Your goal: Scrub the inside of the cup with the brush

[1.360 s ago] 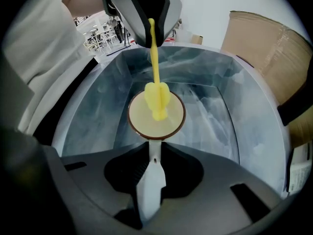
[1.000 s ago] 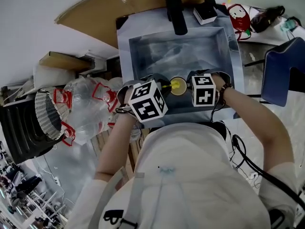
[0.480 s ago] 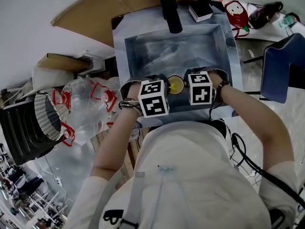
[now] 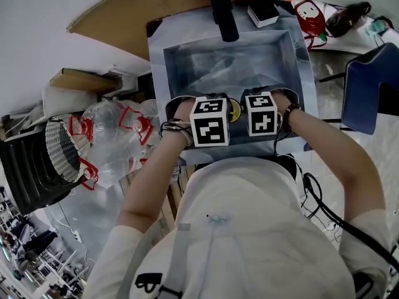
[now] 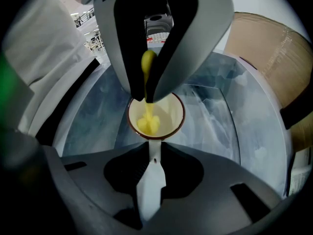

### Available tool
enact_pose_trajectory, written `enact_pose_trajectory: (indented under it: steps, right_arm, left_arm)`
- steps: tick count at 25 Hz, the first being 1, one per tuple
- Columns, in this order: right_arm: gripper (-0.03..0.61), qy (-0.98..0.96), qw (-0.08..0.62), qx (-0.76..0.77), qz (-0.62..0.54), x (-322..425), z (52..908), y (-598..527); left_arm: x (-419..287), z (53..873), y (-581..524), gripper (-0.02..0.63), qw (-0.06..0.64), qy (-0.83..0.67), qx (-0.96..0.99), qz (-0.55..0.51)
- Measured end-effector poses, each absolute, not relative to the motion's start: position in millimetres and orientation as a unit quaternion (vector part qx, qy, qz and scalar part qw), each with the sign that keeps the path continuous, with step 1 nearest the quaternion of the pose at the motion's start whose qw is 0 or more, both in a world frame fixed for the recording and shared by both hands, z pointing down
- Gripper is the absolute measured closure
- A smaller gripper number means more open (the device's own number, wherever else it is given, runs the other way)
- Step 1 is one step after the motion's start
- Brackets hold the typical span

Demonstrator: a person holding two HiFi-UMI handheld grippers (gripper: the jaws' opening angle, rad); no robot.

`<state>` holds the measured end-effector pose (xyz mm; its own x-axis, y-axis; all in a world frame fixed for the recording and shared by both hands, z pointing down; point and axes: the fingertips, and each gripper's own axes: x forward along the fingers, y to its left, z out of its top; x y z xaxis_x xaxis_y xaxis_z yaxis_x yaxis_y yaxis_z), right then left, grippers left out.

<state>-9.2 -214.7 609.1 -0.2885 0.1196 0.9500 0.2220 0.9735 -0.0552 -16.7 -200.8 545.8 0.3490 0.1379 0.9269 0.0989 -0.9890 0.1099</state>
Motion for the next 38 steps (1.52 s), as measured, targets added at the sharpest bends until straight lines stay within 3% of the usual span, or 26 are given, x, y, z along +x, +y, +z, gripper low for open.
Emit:
enact_pose_trajectory:
  steps: [14, 38]
  right_arm:
    - [0.503, -0.800, 0.589, -0.107, -0.035, -8.5, 609.1, -213.4]
    - [0.503, -0.796, 0.594, -0.109, -0.046, -11.7, 609.4, -214.7]
  left_arm:
    - [-43.5, 556.7, -214.1, 0.578, -0.012, 0.084, 0.782, 0.617]
    - [-18.1, 552.9, -193.7, 0.578, -0.009, 0.084, 0.818, 0.568]
